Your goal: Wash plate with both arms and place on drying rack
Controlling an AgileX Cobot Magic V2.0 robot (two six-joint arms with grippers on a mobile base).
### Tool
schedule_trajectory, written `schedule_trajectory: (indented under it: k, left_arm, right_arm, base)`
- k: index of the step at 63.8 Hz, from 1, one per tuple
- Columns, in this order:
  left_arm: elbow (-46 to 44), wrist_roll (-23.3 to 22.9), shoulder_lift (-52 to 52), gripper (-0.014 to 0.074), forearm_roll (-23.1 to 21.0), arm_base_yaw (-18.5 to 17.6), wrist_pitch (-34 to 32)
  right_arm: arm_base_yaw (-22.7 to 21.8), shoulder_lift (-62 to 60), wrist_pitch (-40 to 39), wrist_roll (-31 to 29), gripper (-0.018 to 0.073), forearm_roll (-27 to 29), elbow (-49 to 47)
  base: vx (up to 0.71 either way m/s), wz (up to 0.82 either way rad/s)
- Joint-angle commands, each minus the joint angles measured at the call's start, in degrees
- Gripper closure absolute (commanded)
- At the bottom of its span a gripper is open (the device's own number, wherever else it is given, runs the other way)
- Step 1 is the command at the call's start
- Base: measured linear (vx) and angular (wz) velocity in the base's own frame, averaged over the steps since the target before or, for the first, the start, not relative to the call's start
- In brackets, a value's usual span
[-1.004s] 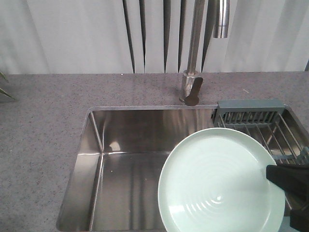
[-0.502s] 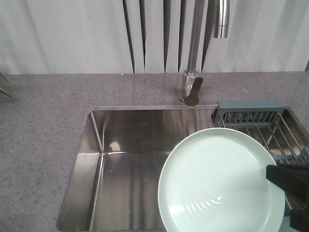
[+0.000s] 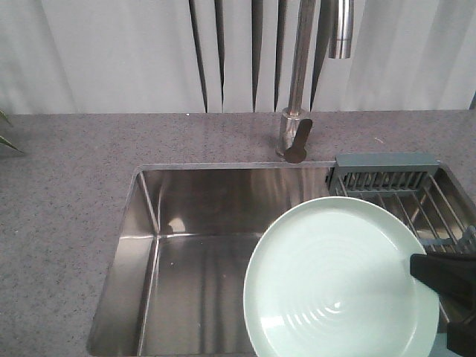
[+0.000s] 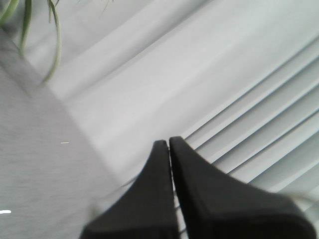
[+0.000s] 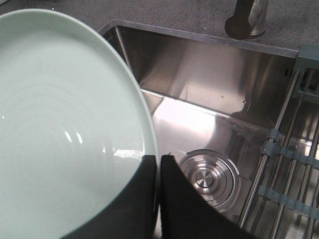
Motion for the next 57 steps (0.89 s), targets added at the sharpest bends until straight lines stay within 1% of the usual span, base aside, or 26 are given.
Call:
schedule_trajectory:
  k: [1, 3, 10, 11, 16, 25, 30, 37, 42, 50, 57]
  left_arm:
    - [-5.72, -6.11, -0.83, 0.0603, -2.28, -0.18, -6.31]
    - [-7.53, -6.05, -0.83, 0.0603, -1.09, -0.18, -6.38]
    - [-14.76, -5.68, 0.07, 0.0603, 6.69, -0.18, -6.44]
    - [-15.75, -5.69, 0.38, 0.0603, 8.23, -0.18, -6.19]
    - [-21.63, -5.73, 3.23, 0.0603, 13.17, -0.18, -4.79]
    - [-30.38, -5.68, 11.38, 0.0603, 19.07, -0.75, -0.89]
    - [-33.64, -5.68, 16.48, 0.0603, 21.68, -1.54, 0.32]
    - [-37.54, -5.62, 25.30, 0.0603, 24.58, -3.91, 0.33]
    - [-39.83, -5.62, 32.03, 0.0603, 24.84, -6.25, -0.05]
    - [-42.66, -5.62, 41.68, 0.0603, 27.19, -10.79, -1.51]
    - [-45.28, -5.62, 48.96, 0.0603, 29.17, -15.45, -3.68]
  right_arm:
    - [-0.37, -0.07, -0.68, -0.50, 0.0561, 3.55, -1.45]
    - [-0.37, -0.07, -0.68, -0.50, 0.0561, 3.55, -1.45]
    - [-0.37, -0.07, -0.68, -0.50, 0.0561, 3.55, -1.45]
    - [-0.37, -0.07, -0.68, -0.50, 0.0561, 3.55, -1.45]
    - [-0.37, -0.07, -0.68, -0.50, 0.0561, 3.55, -1.45]
    - [-0.37, -0.07, -0.68, -0.50, 0.0561, 3.55, -1.45]
    - [-0.37, -0.07, -0.68, -0.50, 0.0561, 3.55, -1.45]
    - [-0.37, -0.07, -0.68, -0.50, 0.0561, 3.55, -1.45]
    - [-0.37, -0.07, -0.68, -0.50, 0.0561, 3.55, -1.45]
    - [-0.37, -0.07, -0.68, -0.50, 0.0561, 3.55, -1.45]
    - [-0.37, -0.07, -0.68, -0.50, 0.0561, 3.55, -1.45]
  base:
    - [0.00, 0.00]
    - [0.00, 0.00]
    - [0.00, 0.00]
    - [0.00, 0.00]
    - [0.00, 0.00]
    - [0.00, 0.00]
    - [0.00, 0.00]
    - [0.00, 0.00]
    - [0.00, 0.00]
    - [0.00, 0.00]
    - [0.00, 0.00]
